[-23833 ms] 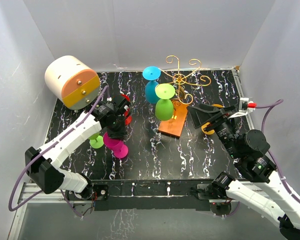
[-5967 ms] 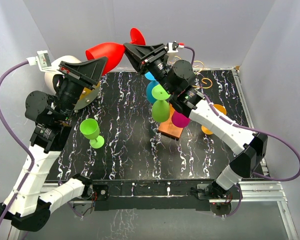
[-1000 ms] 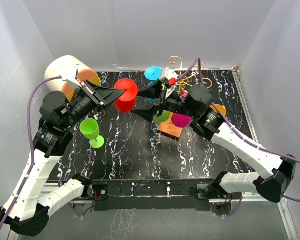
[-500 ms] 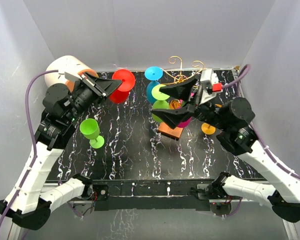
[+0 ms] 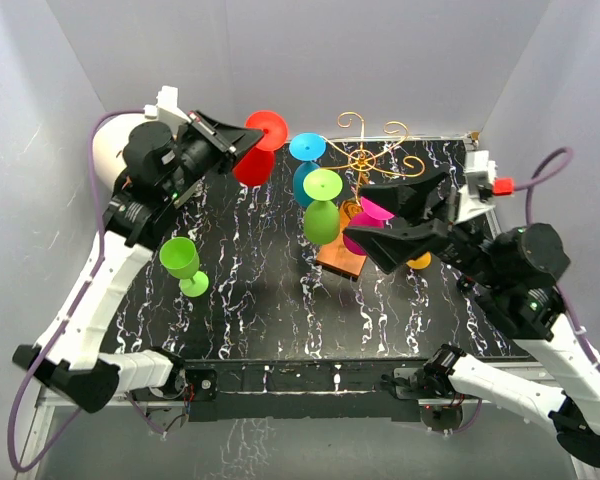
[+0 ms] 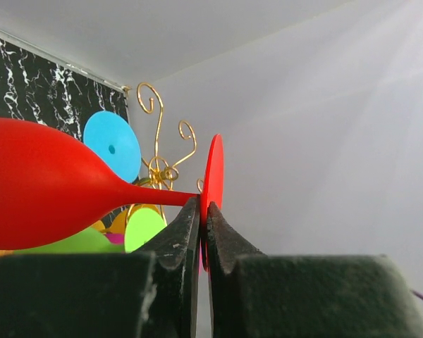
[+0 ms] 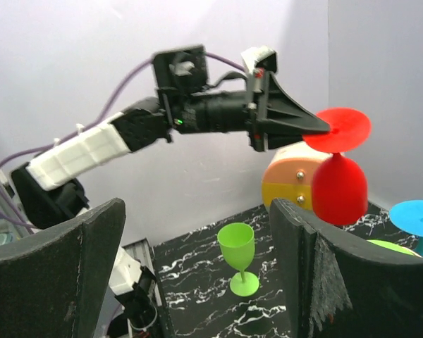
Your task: Place the wine glass upside down on the wine glass rack
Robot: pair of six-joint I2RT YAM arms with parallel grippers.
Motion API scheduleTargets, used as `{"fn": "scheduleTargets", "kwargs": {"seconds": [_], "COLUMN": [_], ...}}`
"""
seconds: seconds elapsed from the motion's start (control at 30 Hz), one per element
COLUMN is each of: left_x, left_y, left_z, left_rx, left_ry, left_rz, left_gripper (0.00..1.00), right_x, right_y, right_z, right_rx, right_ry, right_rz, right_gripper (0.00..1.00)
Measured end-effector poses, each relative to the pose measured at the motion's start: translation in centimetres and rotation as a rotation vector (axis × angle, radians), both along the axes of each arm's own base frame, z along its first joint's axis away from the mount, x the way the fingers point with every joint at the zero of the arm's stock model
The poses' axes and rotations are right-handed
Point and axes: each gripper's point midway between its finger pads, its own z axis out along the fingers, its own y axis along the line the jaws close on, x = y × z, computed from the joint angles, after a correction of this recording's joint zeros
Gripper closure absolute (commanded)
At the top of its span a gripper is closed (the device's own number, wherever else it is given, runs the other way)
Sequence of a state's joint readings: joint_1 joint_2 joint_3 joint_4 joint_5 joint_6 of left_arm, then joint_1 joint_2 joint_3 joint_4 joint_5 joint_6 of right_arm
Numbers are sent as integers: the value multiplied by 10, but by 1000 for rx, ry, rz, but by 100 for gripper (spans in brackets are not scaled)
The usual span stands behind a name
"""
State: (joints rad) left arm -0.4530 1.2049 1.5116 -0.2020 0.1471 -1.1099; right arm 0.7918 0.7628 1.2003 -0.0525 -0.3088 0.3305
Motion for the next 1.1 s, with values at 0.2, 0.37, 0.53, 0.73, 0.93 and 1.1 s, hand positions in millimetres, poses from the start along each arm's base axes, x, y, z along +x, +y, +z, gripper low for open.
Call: {"fn": "scheduleTargets", "kwargs": {"seconds": [0.2,0.37,0.53,0.73,0.93,1.1], "left_x": [42,72,98,134,159,169], "left_y": [-18,-21,-28,-51,-70,-79], "left_z": [-8,6,16,6,-11,-11], "left_rx": [-4,16,31,31,23,-8], "left_ry": [30,-12,-53,-42,-10,-10], "left_rz": [-4,18,11,-42,-82,-111], "left_gripper": [100,100,100,100,100,100], "right_x": [-15,-17,-17,-27,-37,-36], "right_y": [-24,-30,-29,-34,-38,-37], "right_z": [19,27,24,26,28,25], "right_rx": [56,68,63,82,101,97], "right_ry": [-32,-51,-37,-36,-49,-44], "right_rz": [-32,-50,-47,-17,3,7], "right_gripper": [18,18,18,18,18,18]}}
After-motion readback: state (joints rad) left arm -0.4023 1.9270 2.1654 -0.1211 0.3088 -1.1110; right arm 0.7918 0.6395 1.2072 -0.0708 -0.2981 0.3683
